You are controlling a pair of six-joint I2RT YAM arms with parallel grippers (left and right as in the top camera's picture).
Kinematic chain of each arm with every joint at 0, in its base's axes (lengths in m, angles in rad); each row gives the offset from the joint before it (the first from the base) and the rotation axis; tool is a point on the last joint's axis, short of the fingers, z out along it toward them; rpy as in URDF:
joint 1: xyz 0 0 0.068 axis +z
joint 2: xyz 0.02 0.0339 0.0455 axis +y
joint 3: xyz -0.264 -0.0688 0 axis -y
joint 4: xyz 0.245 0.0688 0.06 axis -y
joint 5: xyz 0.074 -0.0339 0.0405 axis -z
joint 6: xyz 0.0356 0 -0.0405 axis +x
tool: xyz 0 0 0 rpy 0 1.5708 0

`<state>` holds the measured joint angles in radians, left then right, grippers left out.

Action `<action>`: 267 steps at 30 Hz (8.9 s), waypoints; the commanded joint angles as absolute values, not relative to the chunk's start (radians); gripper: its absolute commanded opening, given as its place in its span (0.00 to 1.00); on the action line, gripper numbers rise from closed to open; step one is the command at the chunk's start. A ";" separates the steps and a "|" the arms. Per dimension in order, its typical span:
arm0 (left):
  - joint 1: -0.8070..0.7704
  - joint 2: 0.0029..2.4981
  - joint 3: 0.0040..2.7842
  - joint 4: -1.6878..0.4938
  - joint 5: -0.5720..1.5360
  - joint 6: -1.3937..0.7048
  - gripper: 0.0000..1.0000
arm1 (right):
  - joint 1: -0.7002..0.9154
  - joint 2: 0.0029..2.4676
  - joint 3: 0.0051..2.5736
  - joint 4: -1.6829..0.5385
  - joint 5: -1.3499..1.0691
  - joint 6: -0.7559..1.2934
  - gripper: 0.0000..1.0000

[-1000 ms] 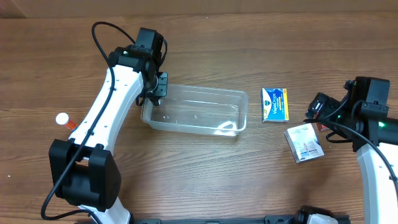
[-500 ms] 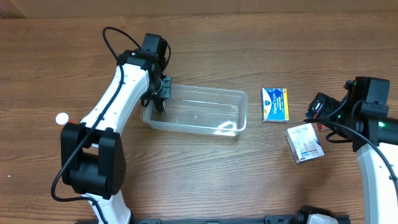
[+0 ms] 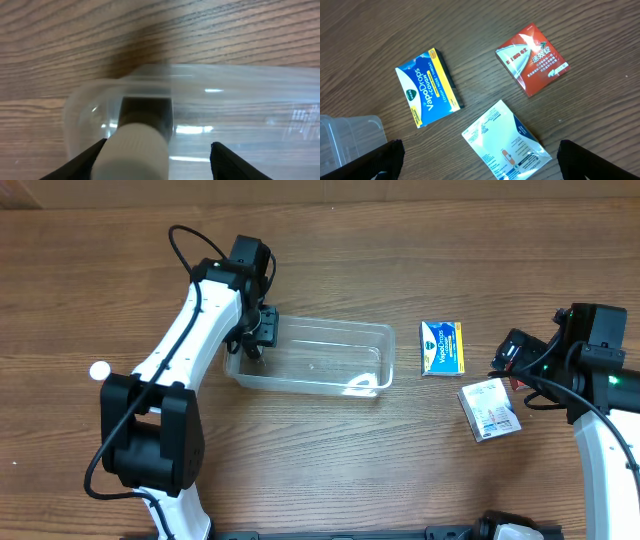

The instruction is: Pack container

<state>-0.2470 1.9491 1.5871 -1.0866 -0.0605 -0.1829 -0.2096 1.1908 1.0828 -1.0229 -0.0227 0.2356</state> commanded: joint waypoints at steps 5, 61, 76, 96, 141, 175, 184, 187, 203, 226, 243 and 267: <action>-0.244 1.929 1.867 -1.279 -0.051 -0.179 0.65 | -0.213 1.189 1.114 -1.020 -0.028 0.240 1.00; 0.517 1.776 1.441 -1.129 0.016 -0.157 0.37 | -0.213 1.189 1.114 -1.016 -0.047 0.236 1.00; 0.474 1.709 1.555 -1.270 0.109 -0.157 0.04 | -0.213 1.189 1.114 -1.016 -0.047 0.237 1.00; -0.191 1.734 1.768 -1.509 0.099 -0.187 0.04 | -0.213 1.189 1.114 -1.017 -0.047 0.237 1.00; -0.192 1.851 1.503 -1.207 -0.022 -0.194 0.64 | -0.213 1.189 1.114 -1.019 -0.047 0.236 1.00; 0.223 1.358 1.642 -1.367 0.027 -0.154 1.00 | -0.023 1.689 1.520 -1.124 -0.029 0.162 1.00; 0.223 1.359 1.564 -1.326 0.027 -0.157 1.00 | 0.053 1.940 1.518 -1.042 -0.028 0.145 1.00; 0.223 1.359 1.564 -1.319 0.027 -0.157 1.00 | 0.052 1.999 1.509 -1.041 -0.028 0.135 1.00; 0.222 1.359 1.564 -1.308 0.027 -0.157 1.00 | 0.053 2.074 1.459 -1.028 -0.028 0.099 1.00; 0.222 1.359 1.564 -1.315 0.027 -0.157 1.00 | 0.053 2.074 1.410 -0.970 -0.028 0.101 0.81; 0.222 1.359 1.564 -1.310 0.027 -0.157 1.00 | 0.053 2.030 1.476 -1.013 -0.028 0.104 0.66; 0.222 1.359 1.564 -1.312 0.026 -0.154 1.00 | 0.554 1.575 1.732 -1.330 0.048 0.640 0.35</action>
<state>0.2226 1.3579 1.5639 -1.3128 0.0189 -0.1505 0.5156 1.5368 1.7603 -1.3571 0.0063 0.5320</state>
